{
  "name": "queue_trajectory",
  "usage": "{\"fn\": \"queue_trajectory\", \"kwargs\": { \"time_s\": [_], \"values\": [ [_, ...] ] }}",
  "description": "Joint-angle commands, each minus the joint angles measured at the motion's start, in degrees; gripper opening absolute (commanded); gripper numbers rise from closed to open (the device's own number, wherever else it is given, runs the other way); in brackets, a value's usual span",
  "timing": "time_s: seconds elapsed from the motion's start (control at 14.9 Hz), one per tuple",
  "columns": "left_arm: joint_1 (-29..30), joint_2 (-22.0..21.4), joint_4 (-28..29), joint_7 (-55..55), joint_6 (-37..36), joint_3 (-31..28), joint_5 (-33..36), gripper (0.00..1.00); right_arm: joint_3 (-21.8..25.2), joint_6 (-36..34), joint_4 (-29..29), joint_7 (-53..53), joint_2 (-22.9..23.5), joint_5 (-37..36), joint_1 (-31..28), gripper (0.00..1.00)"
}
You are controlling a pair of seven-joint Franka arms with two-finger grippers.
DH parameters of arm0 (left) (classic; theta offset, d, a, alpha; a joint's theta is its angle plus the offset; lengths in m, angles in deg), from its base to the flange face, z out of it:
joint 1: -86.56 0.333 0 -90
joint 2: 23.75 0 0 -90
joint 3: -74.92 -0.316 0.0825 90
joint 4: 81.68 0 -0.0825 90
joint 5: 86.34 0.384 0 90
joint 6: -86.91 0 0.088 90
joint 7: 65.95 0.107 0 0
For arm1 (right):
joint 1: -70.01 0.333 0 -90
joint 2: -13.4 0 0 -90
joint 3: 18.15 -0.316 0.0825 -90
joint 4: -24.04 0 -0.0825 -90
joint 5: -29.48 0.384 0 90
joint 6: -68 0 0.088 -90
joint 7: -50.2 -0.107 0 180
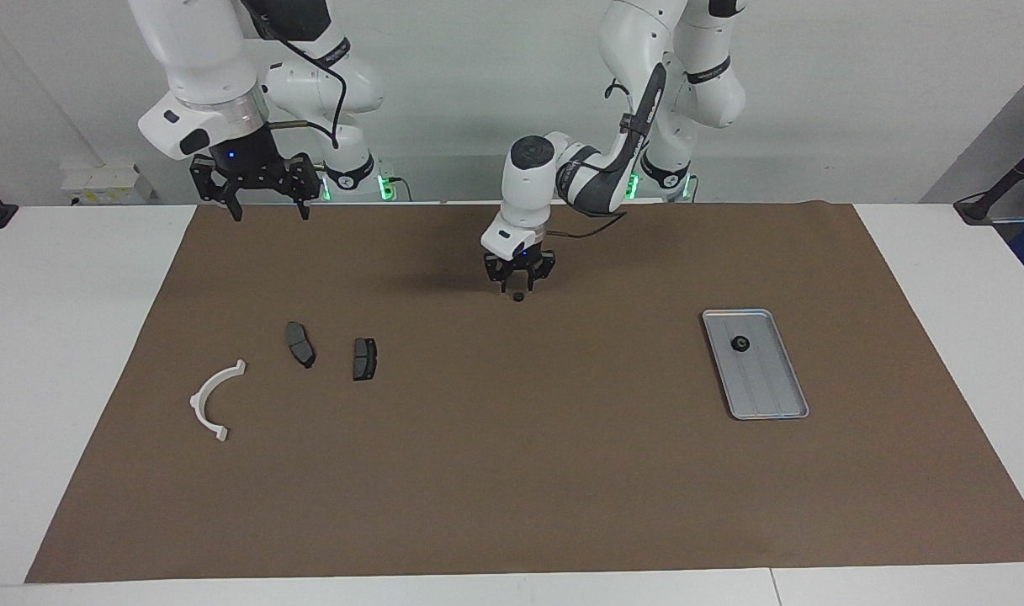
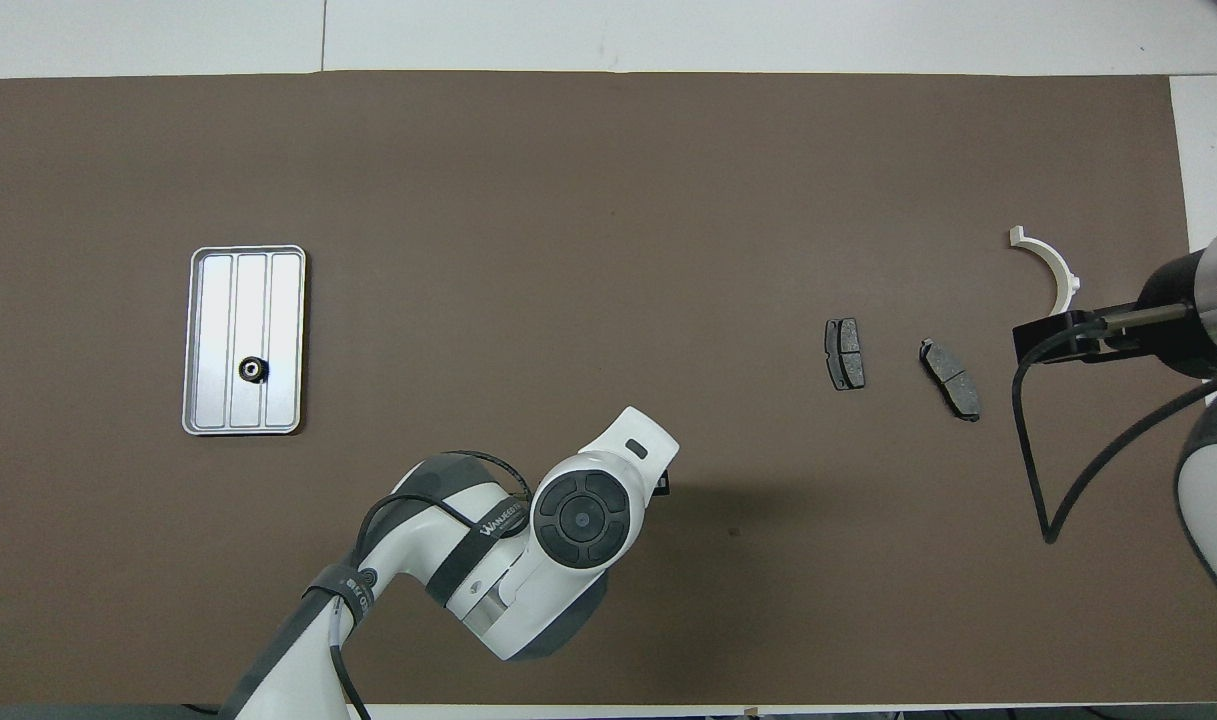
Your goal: Pick bearing gear from pile to tray
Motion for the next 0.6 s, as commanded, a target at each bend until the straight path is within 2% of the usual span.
{"fn": "queue_trajectory", "kwargs": {
  "time_s": [0.0, 0.4, 0.54],
  "values": [
    [-1.2, 0.3, 0.8, -0.4, 1.5, -1.0, -0.9, 0.55, 0.7, 0.8, 1.3, 1.4, 0.9, 4.3, 0.1, 1.00],
    [-1.7, 1.5, 0.8, -0.6, 3.0, -1.0, -0.9, 0.54, 0.8, 1.9, 0.2, 1.6, 0.5, 4.7, -0.1, 1.00],
    [-1.7, 1.5, 0.8, -0.6, 3.0, -1.0, -0.9, 0.49, 0.8, 1.7, -0.1, 1.6, 0.2, 4.7, 0.0, 1.00]
  ]
}}
